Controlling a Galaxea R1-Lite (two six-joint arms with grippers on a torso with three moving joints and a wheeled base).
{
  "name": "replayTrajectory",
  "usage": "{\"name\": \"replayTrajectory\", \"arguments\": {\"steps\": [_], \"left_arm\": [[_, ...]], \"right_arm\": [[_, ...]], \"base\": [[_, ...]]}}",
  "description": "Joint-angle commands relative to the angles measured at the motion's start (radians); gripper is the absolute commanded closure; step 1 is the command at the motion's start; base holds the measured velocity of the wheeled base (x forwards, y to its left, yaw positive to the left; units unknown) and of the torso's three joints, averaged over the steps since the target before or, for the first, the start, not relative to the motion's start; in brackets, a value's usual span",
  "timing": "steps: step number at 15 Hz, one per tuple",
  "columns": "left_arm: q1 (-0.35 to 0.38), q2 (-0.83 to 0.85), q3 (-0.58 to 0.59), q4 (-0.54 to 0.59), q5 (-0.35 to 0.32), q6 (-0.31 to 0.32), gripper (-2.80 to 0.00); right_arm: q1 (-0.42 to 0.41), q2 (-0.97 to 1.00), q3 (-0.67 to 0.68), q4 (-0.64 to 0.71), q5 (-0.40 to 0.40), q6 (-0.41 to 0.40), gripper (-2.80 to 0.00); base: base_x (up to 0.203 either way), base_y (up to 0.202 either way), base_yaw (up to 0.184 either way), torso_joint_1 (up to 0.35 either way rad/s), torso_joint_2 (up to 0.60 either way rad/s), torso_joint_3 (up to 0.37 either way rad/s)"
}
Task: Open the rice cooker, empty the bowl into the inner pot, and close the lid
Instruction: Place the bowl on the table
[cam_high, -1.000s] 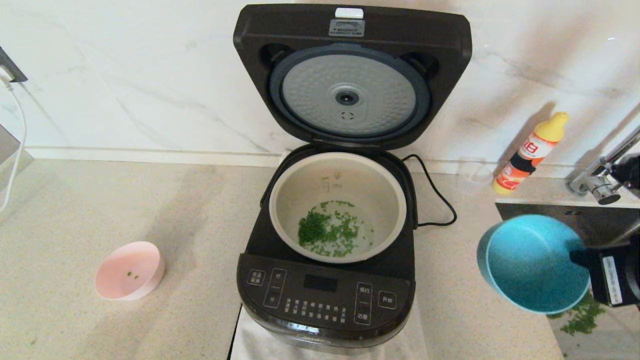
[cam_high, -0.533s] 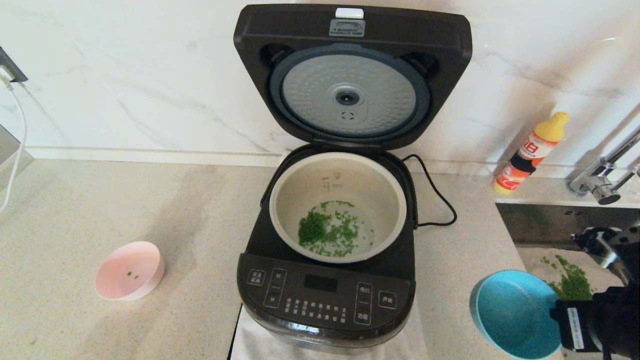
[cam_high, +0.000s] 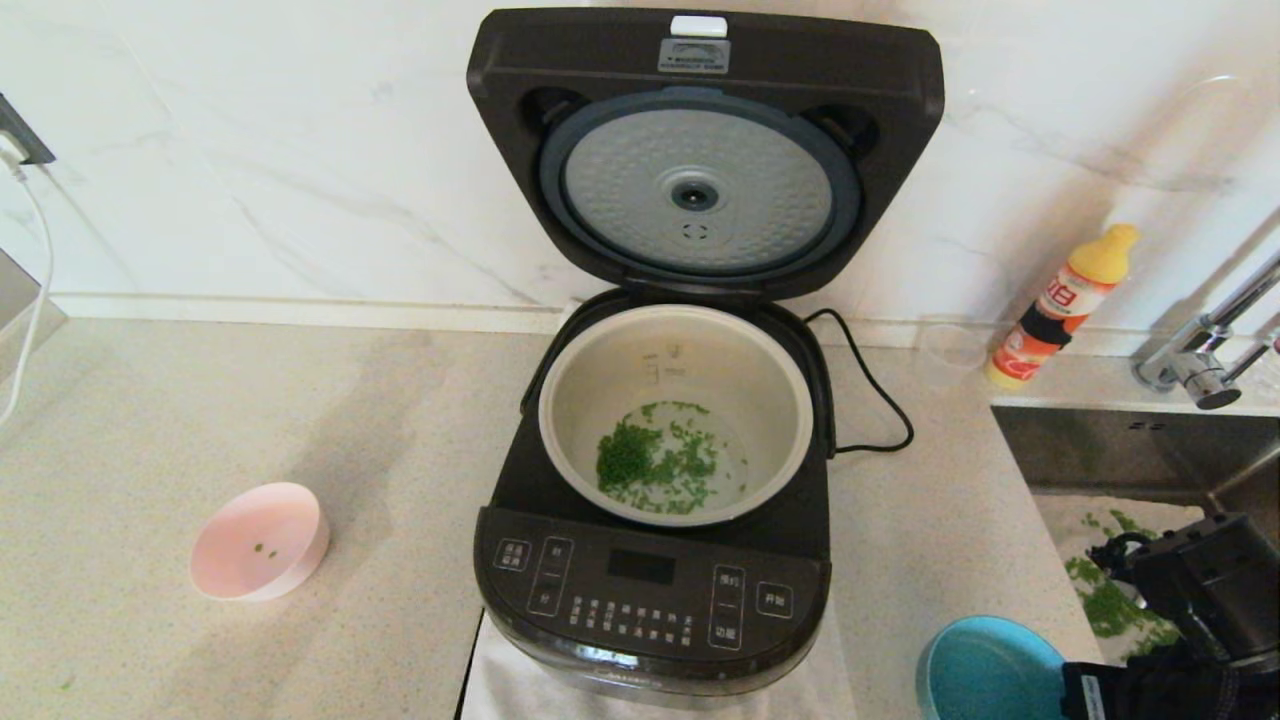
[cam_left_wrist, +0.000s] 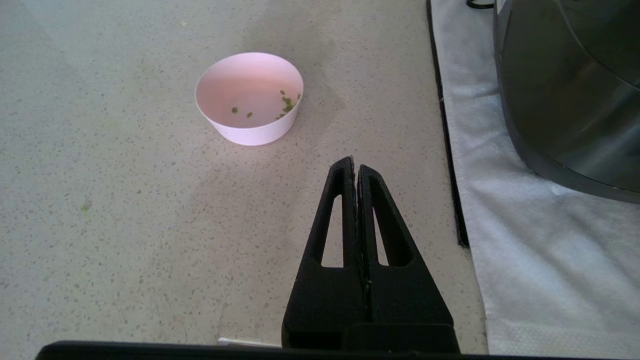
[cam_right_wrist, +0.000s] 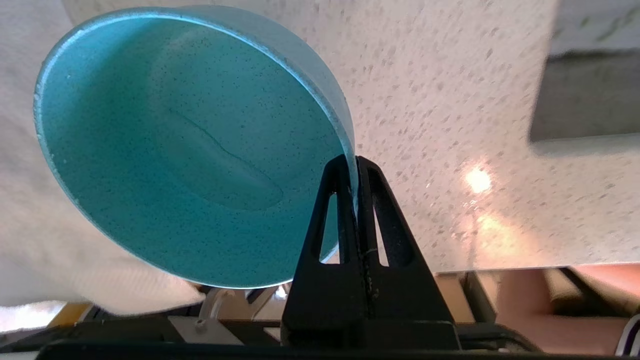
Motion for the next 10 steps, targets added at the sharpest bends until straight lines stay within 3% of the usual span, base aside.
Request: {"name": "replayTrajectory", "arguments": {"steps": [1,6,7,10], "left_arm": [[0.000,0.001,0.006,0.000,0.001,-0.001,0.00],[0.000,0.001,0.006,0.000,0.001,-0.001,0.00],[0.000,0.001,0.006,0.000,0.001,-0.001,0.00],[0.000,0.001,0.006,0.000,0.001,-0.001,0.00]], "right_arm": [[-0.010,0.041,0.000,-0.004,0.008,0.003,0.00],[-0.010,0.067,0.002,-0.009,0.006,0.005,0.00],[-0.012,0.067,0.002,-0.030,0.006,0.006,-2.80],[-0.014,0.060,-0.003,-0.073,-0.003,0.009,-2.80]], "base": [[0.000,0.000,0.000,0.000,0.00,0.000],[0.000,0.000,0.000,0.000,0.00,0.000],[0.000,0.000,0.000,0.000,0.00,0.000],[0.000,0.000,0.000,0.000,0.00,0.000]]}}
